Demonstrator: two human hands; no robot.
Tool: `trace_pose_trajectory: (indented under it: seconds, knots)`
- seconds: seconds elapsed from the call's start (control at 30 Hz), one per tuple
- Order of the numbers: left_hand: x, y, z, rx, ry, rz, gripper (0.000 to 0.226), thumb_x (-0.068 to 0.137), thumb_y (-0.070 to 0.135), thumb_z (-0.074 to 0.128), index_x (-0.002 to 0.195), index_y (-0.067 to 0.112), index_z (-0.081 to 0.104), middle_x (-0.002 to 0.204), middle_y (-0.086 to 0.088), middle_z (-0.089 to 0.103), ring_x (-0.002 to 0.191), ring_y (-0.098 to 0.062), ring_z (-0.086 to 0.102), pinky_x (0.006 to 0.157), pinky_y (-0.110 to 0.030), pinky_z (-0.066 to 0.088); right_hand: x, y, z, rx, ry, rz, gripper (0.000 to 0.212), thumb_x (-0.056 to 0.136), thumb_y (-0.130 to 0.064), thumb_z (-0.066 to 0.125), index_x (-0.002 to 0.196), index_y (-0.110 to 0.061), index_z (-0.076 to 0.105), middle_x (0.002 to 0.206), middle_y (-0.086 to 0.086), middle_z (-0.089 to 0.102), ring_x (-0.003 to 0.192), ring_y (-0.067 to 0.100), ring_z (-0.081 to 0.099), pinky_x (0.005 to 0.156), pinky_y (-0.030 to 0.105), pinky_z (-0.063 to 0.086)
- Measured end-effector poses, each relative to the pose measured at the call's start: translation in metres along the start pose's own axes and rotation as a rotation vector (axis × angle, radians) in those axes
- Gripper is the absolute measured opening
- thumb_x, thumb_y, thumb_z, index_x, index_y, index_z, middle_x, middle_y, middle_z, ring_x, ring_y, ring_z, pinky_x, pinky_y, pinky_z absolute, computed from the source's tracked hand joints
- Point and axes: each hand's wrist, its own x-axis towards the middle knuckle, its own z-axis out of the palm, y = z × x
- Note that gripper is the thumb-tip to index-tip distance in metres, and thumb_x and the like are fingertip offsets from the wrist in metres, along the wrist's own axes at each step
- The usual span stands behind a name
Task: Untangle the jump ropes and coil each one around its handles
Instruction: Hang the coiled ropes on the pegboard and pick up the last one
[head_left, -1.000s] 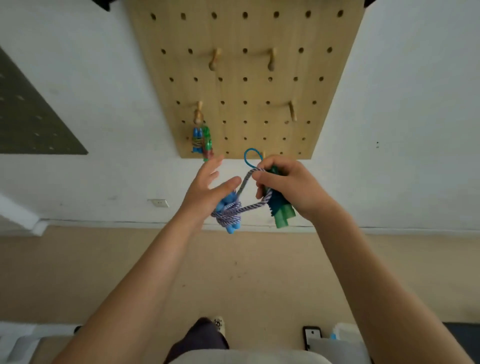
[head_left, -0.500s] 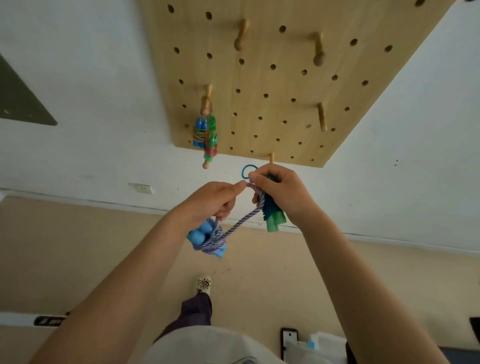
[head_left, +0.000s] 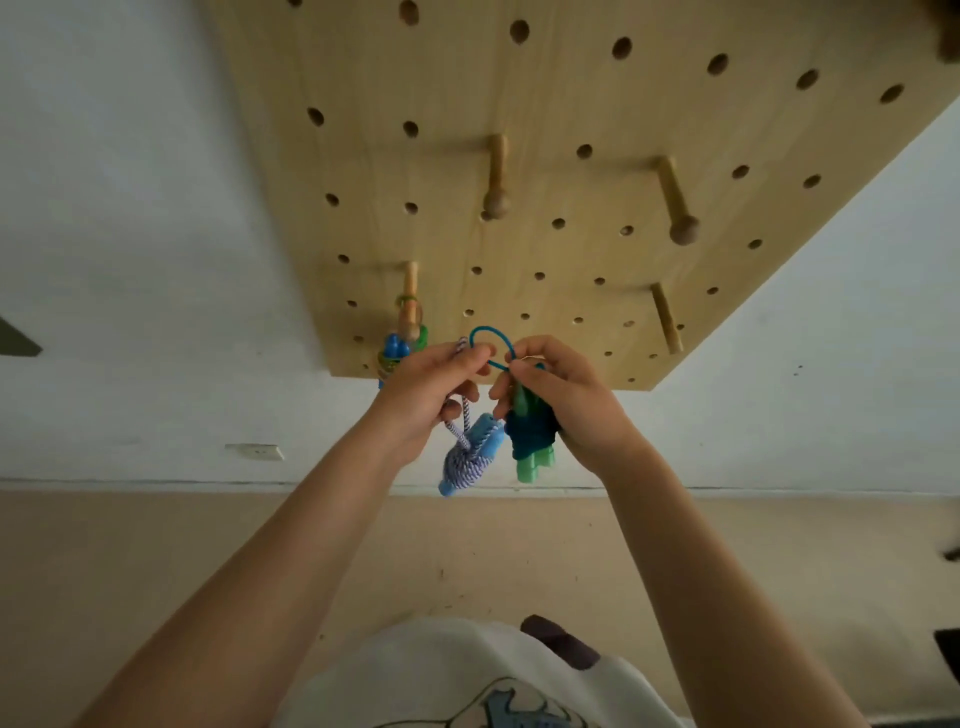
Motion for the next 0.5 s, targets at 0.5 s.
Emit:
trace_pose_trajectory:
  seconds: [0.5]
  knots:
    - [0.031, 0.072, 0.0, -0.129, 0.056, 0.32, 0.019, 0.095, 0.014, 0.063, 0.077, 0.015, 0.069, 0.075, -0.001, 0.067, 0.048, -0.008, 0.049, 0.042, -0.017, 0.028, 0.052, -0.063, 0.013, -0.105, 0.108, -0.28, 0.013, 0.097, -0.014, 0.058, 0.1, -0.002, 0.063, 0.087, 0.012, 0.067, 0.082, 0.024, 0.062, 0.081, 0.041, 0.053]
